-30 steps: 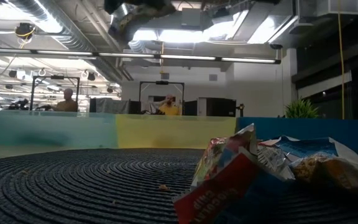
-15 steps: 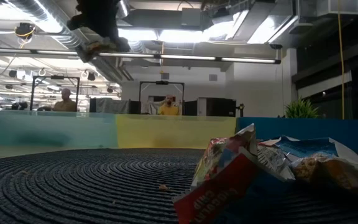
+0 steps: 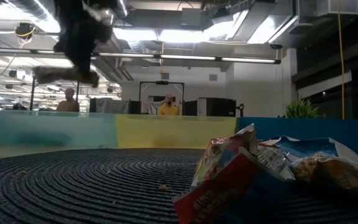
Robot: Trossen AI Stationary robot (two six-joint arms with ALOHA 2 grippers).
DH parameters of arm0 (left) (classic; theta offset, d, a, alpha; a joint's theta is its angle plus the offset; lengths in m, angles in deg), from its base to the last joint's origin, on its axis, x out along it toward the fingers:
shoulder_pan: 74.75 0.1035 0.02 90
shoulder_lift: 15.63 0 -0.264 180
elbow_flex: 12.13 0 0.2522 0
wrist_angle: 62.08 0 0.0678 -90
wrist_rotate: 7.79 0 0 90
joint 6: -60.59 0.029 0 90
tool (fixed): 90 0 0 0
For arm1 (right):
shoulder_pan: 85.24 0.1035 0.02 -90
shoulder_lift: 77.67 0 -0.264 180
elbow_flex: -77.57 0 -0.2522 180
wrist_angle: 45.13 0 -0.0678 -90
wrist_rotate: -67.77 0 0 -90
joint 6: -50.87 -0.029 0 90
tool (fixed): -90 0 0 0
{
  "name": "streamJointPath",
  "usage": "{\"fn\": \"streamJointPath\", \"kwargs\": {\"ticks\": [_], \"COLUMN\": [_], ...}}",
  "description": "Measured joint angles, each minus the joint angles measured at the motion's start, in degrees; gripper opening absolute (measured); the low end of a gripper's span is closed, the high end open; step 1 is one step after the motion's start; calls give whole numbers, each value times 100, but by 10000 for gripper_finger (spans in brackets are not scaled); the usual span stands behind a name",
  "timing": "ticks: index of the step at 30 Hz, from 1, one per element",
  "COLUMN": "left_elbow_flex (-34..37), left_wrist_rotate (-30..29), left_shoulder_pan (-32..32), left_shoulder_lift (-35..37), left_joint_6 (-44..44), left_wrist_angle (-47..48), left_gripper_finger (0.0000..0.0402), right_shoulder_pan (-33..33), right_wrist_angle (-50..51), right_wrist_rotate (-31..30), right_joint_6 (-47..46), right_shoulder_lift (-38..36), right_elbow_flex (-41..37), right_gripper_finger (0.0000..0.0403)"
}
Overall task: Pick and place Granola Bars by type
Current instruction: Put the blue granola bar into the green bin
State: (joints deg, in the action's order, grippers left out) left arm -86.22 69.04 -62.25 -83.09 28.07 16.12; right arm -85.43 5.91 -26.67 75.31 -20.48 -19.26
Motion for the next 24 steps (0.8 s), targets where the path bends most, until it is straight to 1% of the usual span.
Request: {"fn": "streamJointPath", "kwargs": {"ticks": [3, 11, 16, 20, 24], "left_elbow_flex": [430, 1211, 1445, 1496, 1496], "left_wrist_rotate": [407, 1175, 1464, 1464, 1463], "left_shoulder_pan": [398, 1225, 1833, 2165, 2330], "left_shoulder_lift": [-4, -35, -35, -35, -33], "left_joint_6": [200, 695, 640, 482, 461], "left_wrist_angle": [-186, -1506, -2032, -2007, -1926], "left_gripper_finger": [10, 8, 9, 8, 17], "right_shoulder_pan": [-96, -196, -196, -196, -196], "right_wrist_angle": [-74, -21, -19, -19, -15], "right_wrist_rotate": [0, 2, 2, 2, 2], "right_joint_6": [-33, -467, -501, -514, -513], "right_shoulder_lift": [0, 2, 2, 2, 2], "right_elbow_flex": [0, 0, 0, 0, 0], "right_gripper_finger": [174, 174, 174, 174, 174]}}
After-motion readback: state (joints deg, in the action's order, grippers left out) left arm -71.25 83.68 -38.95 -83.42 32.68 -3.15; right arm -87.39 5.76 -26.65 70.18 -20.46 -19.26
